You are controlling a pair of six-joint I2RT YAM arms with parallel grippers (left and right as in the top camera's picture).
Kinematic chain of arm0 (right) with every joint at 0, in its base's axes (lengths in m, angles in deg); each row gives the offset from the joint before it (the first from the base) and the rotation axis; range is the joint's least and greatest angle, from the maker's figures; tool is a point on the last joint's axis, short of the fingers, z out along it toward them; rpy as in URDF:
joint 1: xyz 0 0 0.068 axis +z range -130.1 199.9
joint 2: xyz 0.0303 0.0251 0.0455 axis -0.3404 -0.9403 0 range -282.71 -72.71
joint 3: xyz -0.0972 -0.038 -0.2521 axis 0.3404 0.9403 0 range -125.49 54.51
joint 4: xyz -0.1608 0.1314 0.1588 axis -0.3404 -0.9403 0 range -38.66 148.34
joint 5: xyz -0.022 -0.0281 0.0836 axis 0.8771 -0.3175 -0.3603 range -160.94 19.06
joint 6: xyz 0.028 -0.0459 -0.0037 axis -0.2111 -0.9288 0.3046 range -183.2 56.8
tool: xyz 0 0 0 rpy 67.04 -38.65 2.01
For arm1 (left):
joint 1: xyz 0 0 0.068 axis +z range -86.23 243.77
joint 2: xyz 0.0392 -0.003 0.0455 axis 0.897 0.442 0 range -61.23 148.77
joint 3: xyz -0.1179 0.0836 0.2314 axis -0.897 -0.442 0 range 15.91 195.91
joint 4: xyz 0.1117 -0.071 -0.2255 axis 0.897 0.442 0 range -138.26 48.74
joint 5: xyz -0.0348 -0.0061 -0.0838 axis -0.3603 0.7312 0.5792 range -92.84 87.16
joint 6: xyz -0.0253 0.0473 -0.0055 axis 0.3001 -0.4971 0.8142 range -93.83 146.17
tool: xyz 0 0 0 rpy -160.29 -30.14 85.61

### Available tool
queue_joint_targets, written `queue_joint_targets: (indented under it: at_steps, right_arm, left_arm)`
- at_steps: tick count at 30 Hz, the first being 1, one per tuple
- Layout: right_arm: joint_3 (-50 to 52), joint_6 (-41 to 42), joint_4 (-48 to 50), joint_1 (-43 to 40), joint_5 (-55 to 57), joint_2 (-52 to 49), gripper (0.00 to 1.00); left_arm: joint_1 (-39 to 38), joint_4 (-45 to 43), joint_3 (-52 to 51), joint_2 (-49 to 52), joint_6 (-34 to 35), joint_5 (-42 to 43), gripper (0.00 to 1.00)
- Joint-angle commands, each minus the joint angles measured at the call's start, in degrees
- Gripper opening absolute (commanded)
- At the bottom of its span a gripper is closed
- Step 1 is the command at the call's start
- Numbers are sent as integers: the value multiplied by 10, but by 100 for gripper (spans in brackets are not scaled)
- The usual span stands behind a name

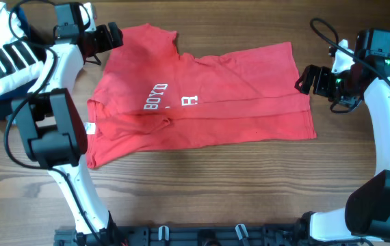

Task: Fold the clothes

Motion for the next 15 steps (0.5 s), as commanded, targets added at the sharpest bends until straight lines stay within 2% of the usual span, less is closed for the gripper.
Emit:
queue_joint_targets:
  at_steps: [1,5,7,12,15]
  right_arm:
    - [-9,6,0,3,-9,5,100]
    - [-9,6,0,3,-9,5,99]
    - [-9,6,0,3,-9,5,99]
    - [-9,7,0,3,-9,5,99]
    - [-9,7,-1,3,-9,5,98]
  left_arm:
    - [-1,-18,11,32,-13,-1,97]
    - [-1,-15,11,50,-13,4,96]
    - [-3,-8,11,59,-11,8,91]
    - [-13,-2,11,69,-11,33,63]
    - [-21,1,11,69,-11,33,25]
